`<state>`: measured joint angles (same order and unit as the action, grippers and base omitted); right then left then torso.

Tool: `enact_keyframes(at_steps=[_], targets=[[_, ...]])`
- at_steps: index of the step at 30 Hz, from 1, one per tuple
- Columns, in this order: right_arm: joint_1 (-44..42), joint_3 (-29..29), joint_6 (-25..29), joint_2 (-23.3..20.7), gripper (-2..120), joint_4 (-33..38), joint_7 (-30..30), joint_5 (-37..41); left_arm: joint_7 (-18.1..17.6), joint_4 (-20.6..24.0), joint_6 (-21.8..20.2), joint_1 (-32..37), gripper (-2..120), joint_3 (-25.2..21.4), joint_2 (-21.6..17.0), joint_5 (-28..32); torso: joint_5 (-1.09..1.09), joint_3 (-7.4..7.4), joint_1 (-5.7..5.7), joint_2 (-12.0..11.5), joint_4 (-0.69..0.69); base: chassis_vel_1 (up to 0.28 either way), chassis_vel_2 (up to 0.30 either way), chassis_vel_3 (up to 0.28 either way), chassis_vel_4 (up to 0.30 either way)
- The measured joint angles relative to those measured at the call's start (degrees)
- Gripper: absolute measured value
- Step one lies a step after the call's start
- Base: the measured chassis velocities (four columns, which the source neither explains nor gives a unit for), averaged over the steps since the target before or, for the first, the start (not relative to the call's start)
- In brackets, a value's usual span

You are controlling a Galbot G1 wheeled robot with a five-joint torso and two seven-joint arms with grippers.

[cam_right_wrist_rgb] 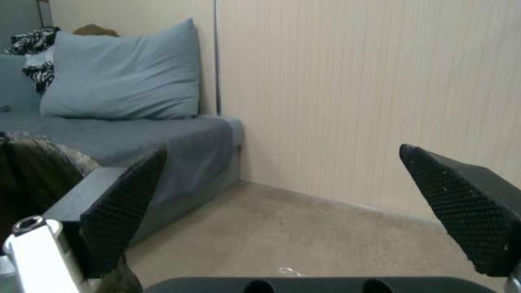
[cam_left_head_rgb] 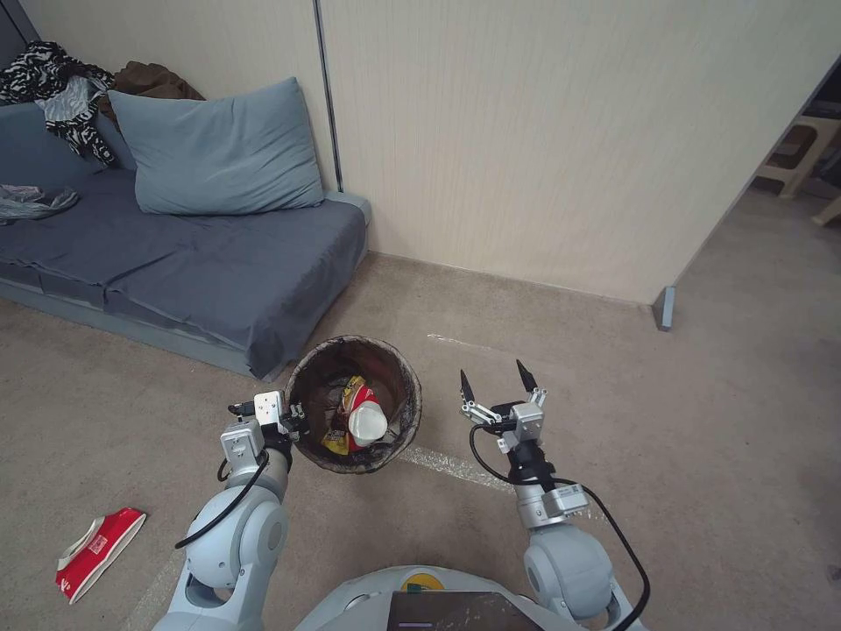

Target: Pick up the trash bin, then pick up the garbage from the floor and place it into the trash bin.

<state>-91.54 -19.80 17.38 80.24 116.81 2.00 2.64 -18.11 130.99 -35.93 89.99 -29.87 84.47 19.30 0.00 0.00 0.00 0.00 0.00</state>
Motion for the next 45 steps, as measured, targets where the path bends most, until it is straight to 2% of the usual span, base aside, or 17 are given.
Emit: enact_keyframes(at_steps=[17, 45], targets=[[1.6, 0.2, 0.6, 0.1, 100, -1.6, 0.4, 2.5, -0.5, 0.6, 0.2, 0.2, 0, 0.1, 0.3, 0.5, -0.01, 0.00, 0.00, 0.0, -0.01, 0.035, 0.040, 0.038, 0.044], [4.0, 0.3, 1.6, 0.3, 100, -3.4, 0.2, 2.3, -1.1, 1.5, -0.3, 0.6, 0, -0.2, 0.4, 1.5, 0.00, 0.00, 0.00, 0.0, -0.01, 0.124, 0.120, 0.113, 0.118]])
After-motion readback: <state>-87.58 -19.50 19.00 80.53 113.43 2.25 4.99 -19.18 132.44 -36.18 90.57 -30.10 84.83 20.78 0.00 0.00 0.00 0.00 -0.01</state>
